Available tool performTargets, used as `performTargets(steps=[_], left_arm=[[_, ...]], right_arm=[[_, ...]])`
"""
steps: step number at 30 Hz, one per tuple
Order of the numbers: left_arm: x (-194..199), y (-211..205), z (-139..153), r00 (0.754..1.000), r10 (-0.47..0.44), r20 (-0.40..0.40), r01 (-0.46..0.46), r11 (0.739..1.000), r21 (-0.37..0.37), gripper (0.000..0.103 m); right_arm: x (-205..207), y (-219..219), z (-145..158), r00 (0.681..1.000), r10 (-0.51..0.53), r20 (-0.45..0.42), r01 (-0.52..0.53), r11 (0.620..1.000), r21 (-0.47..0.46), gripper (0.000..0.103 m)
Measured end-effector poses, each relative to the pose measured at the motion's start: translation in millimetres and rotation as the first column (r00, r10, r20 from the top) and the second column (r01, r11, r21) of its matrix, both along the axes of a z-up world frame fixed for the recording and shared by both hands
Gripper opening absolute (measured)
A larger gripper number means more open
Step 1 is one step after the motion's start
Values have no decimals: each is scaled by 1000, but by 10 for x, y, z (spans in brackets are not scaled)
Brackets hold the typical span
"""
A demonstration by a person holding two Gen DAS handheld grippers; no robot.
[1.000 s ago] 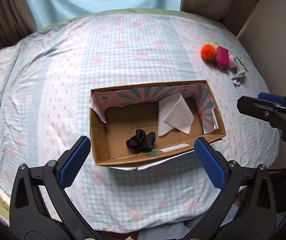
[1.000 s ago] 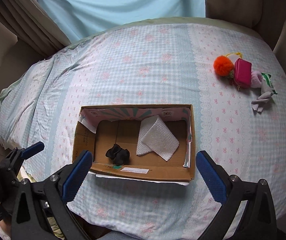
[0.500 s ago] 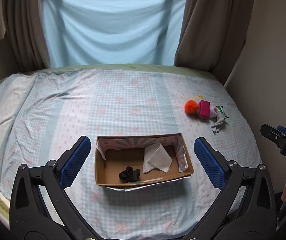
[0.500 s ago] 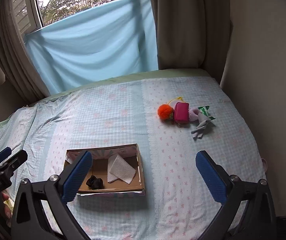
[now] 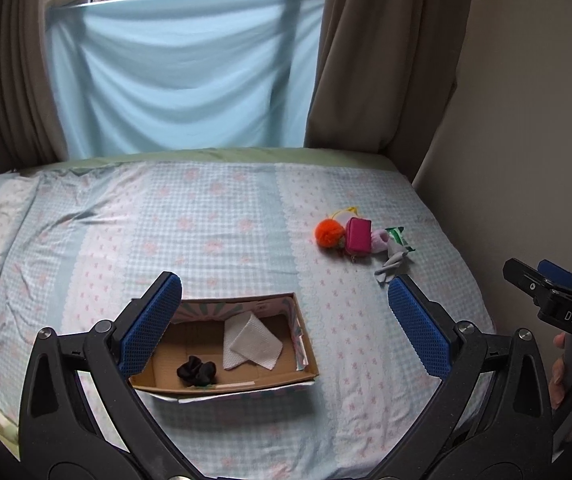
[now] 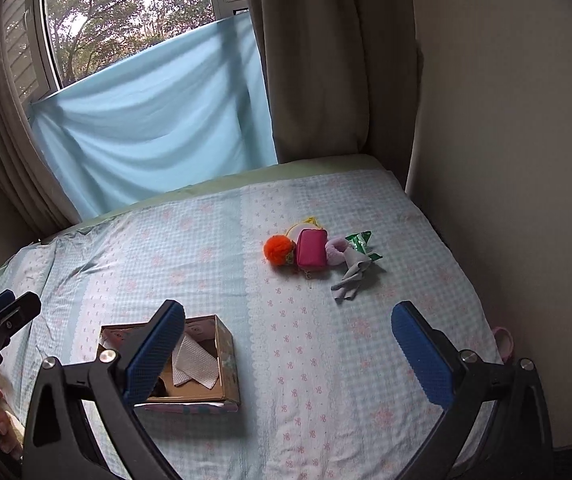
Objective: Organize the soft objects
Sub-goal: 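Lift both tools away from the box back toward the remaining items, then grasp the magenta pouch with the left tool while the right tool grasps the grey cloth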
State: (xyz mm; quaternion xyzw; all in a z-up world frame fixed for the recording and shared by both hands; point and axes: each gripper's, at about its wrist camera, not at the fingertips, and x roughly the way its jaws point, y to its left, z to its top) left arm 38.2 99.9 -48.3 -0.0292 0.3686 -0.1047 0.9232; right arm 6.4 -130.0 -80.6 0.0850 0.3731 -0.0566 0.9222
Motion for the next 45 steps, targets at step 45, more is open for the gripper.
performTargets(steps=[45], left_arm=[[3990, -3249, -3407, 886, -100, -453, 187, 971, 152, 97]], right_arm=[[2432, -2030, -3065, 962, 56, -267, 8, 973, 231, 95]])
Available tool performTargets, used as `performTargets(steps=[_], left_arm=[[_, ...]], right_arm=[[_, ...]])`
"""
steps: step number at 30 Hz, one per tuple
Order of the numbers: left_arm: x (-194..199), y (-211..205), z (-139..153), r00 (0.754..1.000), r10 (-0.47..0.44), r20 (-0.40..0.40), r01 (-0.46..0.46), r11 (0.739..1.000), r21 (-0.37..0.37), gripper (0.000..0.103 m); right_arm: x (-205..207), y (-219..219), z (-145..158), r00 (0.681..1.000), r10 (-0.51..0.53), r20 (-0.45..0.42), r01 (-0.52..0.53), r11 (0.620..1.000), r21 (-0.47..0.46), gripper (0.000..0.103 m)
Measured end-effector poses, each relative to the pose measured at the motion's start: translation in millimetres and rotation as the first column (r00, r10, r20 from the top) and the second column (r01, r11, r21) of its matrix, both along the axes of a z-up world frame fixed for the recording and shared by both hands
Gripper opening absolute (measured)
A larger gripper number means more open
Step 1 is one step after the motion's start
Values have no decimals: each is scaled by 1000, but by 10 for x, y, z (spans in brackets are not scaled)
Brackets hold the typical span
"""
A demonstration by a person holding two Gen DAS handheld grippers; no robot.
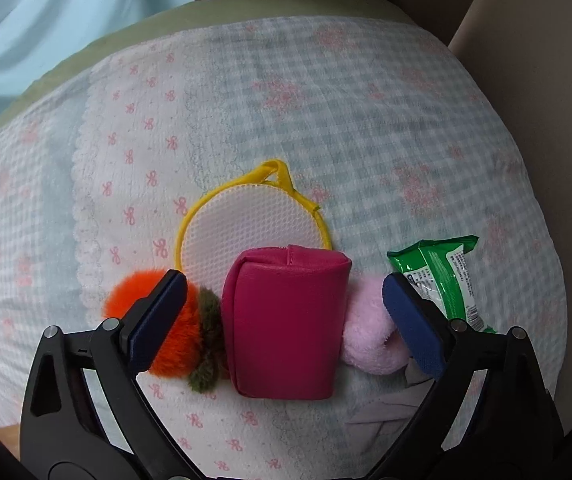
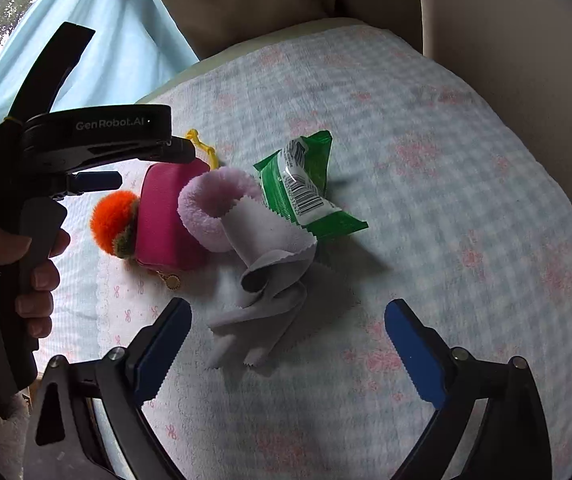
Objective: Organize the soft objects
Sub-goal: 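Grasp the magenta pouch with the left tool while the right tool grasps the grey cloth, then carry the magenta pouch and grey cloth with both tools over the box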
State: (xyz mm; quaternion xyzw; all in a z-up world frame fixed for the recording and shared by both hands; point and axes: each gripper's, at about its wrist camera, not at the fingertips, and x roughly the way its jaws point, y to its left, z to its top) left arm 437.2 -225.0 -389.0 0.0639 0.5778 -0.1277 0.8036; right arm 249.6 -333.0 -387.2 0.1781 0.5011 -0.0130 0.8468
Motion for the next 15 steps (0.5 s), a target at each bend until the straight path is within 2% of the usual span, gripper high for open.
performTargets(steps=[3, 5, 10, 12, 13, 14, 15], left_arm=[[68, -32, -124, 1000, -6, -9, 6, 1000, 11, 94], [102, -46, -191, 1000, -11, -23, 11, 1000, 19, 87], [135, -40, -324, 998, -10, -56, 11, 1000, 12, 70], [128, -41, -338, 998, -14, -53, 15, 1000, 14, 68], [121, -50, -334, 999, -21, -49, 22, 1000, 17, 66], [116, -61, -328, 999, -30, -46, 31, 999, 21, 65], [115, -71, -330, 998, -37, -43, 38, 999, 23, 63]], right_arm=[[61, 20, -138, 1000, 0, -13, 0, 1000, 9, 88], [105, 36, -199, 1000, 1, -20, -1, 1000, 10, 85], [235, 99, -294, 999, 21, -34, -20, 999, 26, 66], [265, 123, -325, 999, 37, -40, -35, 999, 34, 45], [281, 144, -336, 998, 49, -44, -48, 998, 39, 40], [293, 172, -342, 997, 60, -50, -59, 998, 36, 31], [290, 191, -349, 996, 66, -54, -65, 998, 28, 27]])
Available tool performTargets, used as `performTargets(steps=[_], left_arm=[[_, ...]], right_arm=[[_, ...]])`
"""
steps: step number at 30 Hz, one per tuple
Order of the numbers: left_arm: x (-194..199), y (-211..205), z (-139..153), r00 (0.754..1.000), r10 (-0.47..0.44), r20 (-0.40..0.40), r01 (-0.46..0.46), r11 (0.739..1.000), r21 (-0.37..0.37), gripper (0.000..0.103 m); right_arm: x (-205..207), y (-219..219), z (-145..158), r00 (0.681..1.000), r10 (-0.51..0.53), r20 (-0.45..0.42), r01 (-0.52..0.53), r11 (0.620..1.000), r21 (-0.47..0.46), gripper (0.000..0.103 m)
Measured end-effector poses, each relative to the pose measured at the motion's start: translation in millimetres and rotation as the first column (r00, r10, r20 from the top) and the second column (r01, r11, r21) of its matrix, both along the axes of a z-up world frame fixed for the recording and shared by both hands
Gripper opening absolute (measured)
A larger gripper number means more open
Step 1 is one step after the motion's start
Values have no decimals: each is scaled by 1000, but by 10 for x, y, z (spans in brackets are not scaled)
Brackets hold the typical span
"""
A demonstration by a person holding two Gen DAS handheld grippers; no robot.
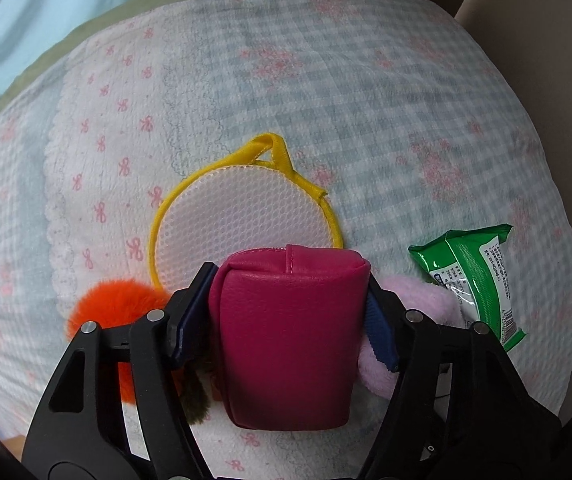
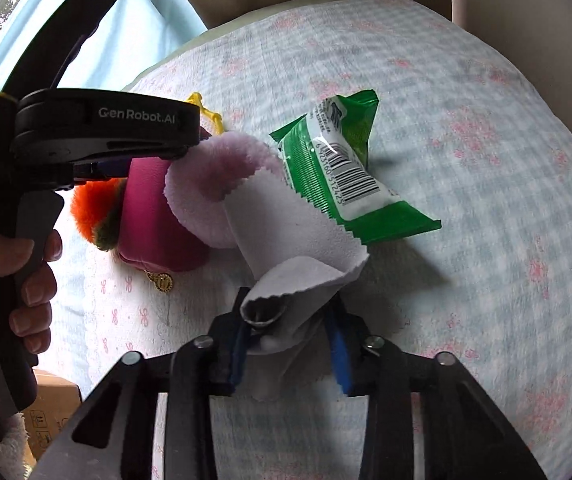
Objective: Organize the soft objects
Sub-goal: 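Carry the magenta pouch and grey cloth with both tools over the box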
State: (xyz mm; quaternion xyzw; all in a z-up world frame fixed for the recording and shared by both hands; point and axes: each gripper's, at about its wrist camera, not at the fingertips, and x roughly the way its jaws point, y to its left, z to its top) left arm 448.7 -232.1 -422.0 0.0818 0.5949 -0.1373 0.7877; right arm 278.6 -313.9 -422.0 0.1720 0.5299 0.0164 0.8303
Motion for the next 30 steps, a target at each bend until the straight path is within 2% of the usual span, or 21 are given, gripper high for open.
performTargets(steps=[3, 5, 18, 25, 30], left_arm=[[-48, -17, 36, 1000, -13, 10, 13, 1000, 4, 59], [-73, -12, 77, 1000, -16, 20, 16, 1000, 0, 58], [-455, 183, 577, 992, 2, 126, 6, 998, -61, 51], [-790, 305, 1038, 982, 39, 183, -17, 992, -122, 51], [-1134, 469, 1433, 972, 80, 221, -41, 984, -174, 51]], right_arm=[[-30, 7, 27, 1000, -1, 5, 1, 1000, 4, 19], [-38, -5, 29, 1000, -6, 6, 6, 1000, 2, 18], [-224, 1, 349, 998, -23, 54, 24, 1000, -19, 17], [-297, 29, 614, 995, -27, 98, 30, 999, -36, 17], [-421, 63, 925, 990, -15, 140, 23, 998, -55, 17]])
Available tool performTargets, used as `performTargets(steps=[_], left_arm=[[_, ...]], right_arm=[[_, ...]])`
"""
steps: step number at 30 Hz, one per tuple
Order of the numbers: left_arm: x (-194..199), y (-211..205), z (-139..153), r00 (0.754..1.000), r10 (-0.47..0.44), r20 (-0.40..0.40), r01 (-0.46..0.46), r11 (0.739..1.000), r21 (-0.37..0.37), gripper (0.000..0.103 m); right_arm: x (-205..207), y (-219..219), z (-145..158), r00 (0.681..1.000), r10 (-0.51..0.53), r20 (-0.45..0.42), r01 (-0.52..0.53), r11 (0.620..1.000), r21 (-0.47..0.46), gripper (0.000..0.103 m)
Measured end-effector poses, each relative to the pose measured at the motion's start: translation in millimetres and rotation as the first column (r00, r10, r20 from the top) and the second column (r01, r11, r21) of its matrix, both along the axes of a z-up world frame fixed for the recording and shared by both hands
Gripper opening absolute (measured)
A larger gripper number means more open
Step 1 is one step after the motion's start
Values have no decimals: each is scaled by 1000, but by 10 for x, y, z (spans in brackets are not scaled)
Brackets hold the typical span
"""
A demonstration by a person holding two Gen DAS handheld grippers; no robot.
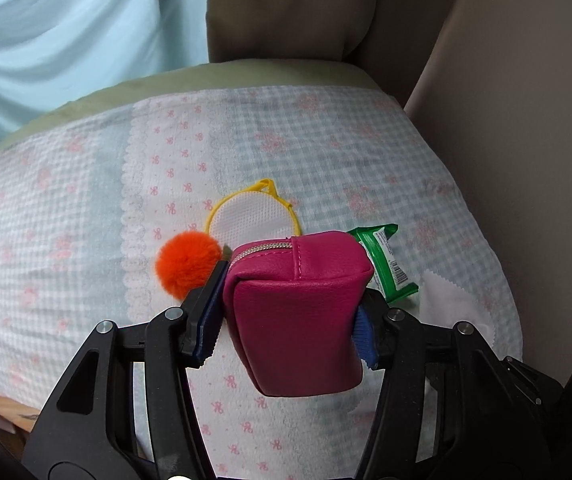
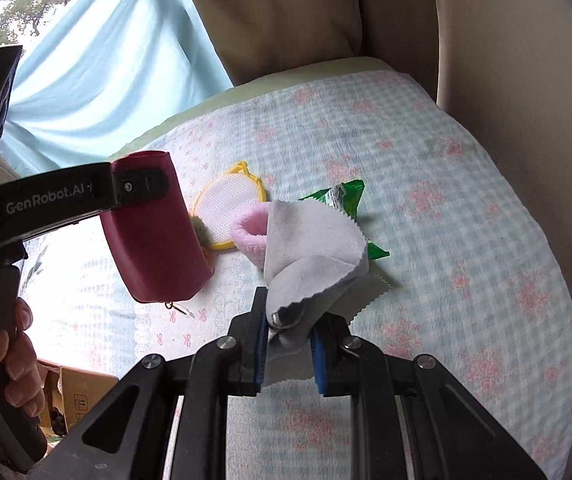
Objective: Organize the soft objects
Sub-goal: 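Carry the magenta pouch and grey cloth with both tools over the box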
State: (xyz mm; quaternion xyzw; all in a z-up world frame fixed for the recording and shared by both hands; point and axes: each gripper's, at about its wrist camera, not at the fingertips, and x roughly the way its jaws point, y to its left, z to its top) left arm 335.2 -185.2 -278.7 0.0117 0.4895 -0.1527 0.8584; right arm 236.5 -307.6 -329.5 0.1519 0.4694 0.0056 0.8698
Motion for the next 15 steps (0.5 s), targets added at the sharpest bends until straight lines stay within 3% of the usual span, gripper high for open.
performTargets(steps=[15], left_arm=[[-1332, 1098, 1191, 989, 117, 93, -108, 990, -88, 51]], right_arm=[[-869, 468, 1278, 991, 62, 118, -53, 996, -77, 17]])
